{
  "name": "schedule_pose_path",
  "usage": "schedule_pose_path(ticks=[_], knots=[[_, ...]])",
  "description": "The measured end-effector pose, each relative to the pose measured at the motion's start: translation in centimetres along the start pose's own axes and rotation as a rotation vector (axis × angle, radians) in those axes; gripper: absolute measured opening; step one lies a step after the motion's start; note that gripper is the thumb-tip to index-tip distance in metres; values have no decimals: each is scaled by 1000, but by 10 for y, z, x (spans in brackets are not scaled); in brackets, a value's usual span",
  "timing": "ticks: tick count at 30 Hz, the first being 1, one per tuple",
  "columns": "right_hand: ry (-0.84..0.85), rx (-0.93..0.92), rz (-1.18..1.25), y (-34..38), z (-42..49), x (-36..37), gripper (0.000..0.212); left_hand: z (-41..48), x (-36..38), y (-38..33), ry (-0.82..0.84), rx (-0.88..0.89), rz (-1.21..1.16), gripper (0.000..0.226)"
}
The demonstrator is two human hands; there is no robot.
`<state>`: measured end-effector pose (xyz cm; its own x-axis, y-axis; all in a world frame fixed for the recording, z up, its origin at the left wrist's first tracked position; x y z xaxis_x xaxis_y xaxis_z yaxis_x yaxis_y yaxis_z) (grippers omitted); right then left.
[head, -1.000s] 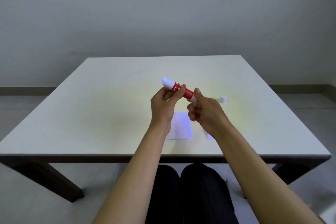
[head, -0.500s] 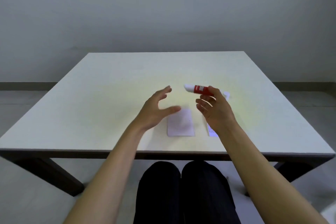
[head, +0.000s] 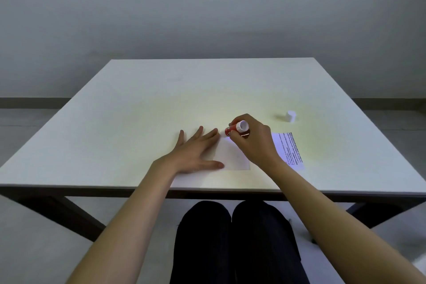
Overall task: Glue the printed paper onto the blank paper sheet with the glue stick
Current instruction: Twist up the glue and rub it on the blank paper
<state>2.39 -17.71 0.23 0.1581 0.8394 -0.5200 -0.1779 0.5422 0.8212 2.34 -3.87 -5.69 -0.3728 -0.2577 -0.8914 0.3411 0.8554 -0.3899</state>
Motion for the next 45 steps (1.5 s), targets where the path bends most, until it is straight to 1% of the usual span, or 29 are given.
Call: schedule_pose_path(ticks=[3, 6, 8, 10, 12, 14, 15, 17, 19, 21, 22, 24, 27, 29, 33, 34, 35, 38, 40, 42, 45], knots=[[39, -43, -67, 6, -11, 1, 10, 0, 0, 1, 0, -3, -19, 89], [164, -24, 18, 7, -24, 5, 13, 0, 2, 3, -5, -5, -50, 90], [207, 3, 80, 4, -25, 3, 12, 0, 2, 3, -2, -11, -62, 91], [151, 46, 115, -5, -19, -5, 9, 1, 2, 3, 6, -21, -66, 91], [49, 79, 81, -13, -12, -15, 9, 1, 2, 2, 10, -24, -56, 90], [2, 91, 39, -15, -10, -19, 9, 0, 2, 2, 11, -27, -52, 90], [11, 84, 16, -13, -12, -18, 10, 0, 2, 2, 10, -30, -59, 90], [79, 45, -17, -5, -20, -13, 11, 0, 2, 2, 8, -35, -80, 91], [183, 13, -2, 2, -29, -6, 10, 0, 2, 3, 4, -36, -86, 92], [228, 26, 33, 0, -30, -7, 8, 0, 2, 2, 3, -38, -77, 92], [209, 44, 57, -4, -27, -10, 7, 0, 1, 2, 3, -42, -77, 92], [113, 78, 80, -12, -18, -20, 6, 0, 1, 2, 5, -45, -80, 91], [-8, 110, 15, -19, -11, -33, 9, 0, 2, 2, 10, -47, -88, 89], [15, 104, -4, -17, -17, -33, 9, -1, 2, 2, 9, -48, -102, 90], [239, 58, 22, -8, -38, -20, 8, -1, 2, 1, 3, -44, -103, 92], [266, 59, 35, -9, -38, -21, 9, -1, 2, 2, 1, -43, -100, 92], [252, 63, 44, -11, -35, -25, 10, -1, 2, 2, 2, -44, -97, 92], [78, 116, 57, -24, -20, -44, 6, -1, 2, 2, 6, -46, -94, 90], [10, 141, 74, -28, -17, -49, 7, -2, 3, 2, 14, -48, -97, 89], [24, 142, 58, -28, -20, -48, 6, -2, 2, 1, 18, -48, -91, 89], [151, 100, 12, -22, -30, -44, 5, -1, 2, 1, 20, -52, -80, 89]])
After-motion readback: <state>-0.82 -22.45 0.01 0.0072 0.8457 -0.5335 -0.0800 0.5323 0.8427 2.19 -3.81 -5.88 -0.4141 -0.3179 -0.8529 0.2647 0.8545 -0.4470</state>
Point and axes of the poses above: each hand's wrist, its own z-axis towards the middle knuckle, its own x-axis out of the palm, y = z × x, the point moved 10 cm from there along z, towards the middle knuckle, and after that the axes turned 4 degrees about -z, right-handed, at the moved point
